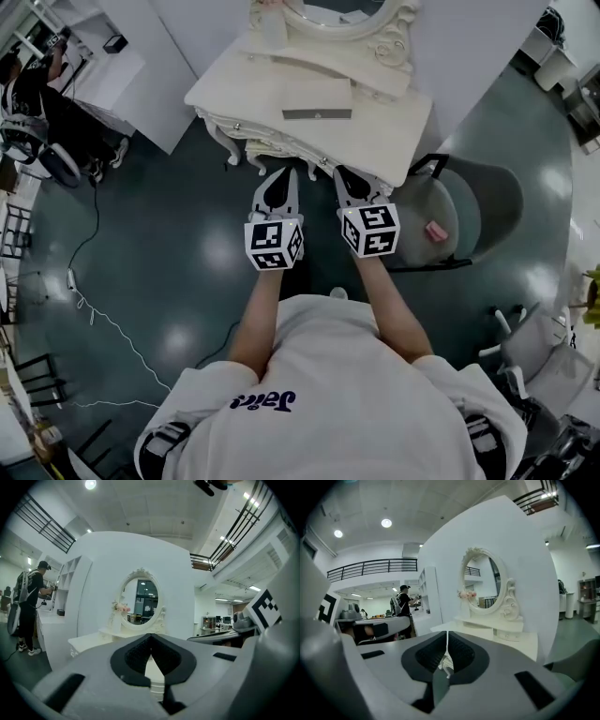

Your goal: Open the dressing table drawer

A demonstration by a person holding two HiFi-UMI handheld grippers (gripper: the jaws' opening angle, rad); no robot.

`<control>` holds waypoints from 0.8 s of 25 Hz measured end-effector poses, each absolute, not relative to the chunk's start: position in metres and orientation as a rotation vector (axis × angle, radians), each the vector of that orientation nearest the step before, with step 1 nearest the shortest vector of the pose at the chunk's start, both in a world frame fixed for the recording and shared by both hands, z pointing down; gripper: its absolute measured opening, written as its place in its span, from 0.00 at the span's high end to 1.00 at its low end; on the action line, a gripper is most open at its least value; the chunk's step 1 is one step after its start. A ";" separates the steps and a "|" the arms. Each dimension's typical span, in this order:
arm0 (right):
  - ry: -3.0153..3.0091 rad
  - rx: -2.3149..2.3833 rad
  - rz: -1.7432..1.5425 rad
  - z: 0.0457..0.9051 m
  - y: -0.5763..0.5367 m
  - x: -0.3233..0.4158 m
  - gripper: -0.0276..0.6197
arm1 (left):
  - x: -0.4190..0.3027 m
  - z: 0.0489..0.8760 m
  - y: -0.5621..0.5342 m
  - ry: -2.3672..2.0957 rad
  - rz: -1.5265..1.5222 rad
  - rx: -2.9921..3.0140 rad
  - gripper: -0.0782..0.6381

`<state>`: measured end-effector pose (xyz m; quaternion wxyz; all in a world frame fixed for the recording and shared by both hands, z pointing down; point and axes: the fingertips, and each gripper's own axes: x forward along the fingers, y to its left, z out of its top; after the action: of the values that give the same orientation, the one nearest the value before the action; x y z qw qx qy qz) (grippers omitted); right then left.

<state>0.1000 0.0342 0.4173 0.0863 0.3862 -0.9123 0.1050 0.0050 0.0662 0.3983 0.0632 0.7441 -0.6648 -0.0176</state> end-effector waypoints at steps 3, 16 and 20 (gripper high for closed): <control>-2.677 1.161 0.299 0.429 0.009 0.077 0.93 | -0.016 0.413 0.034 -1.978 -0.041 2.254 0.87; -2.517 1.286 0.214 0.455 -0.100 -0.022 0.92 | -0.095 0.423 -0.085 -1.782 -0.042 2.434 0.87; -2.442 1.261 0.226 0.483 -0.103 -0.035 0.92 | -0.108 0.443 -0.107 -1.721 -0.047 2.429 0.87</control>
<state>-0.0350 -0.1032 0.4831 0.1910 0.4488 -0.8693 0.0803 -0.1077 -0.1067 0.4433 0.0819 0.8131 -0.5761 -0.0158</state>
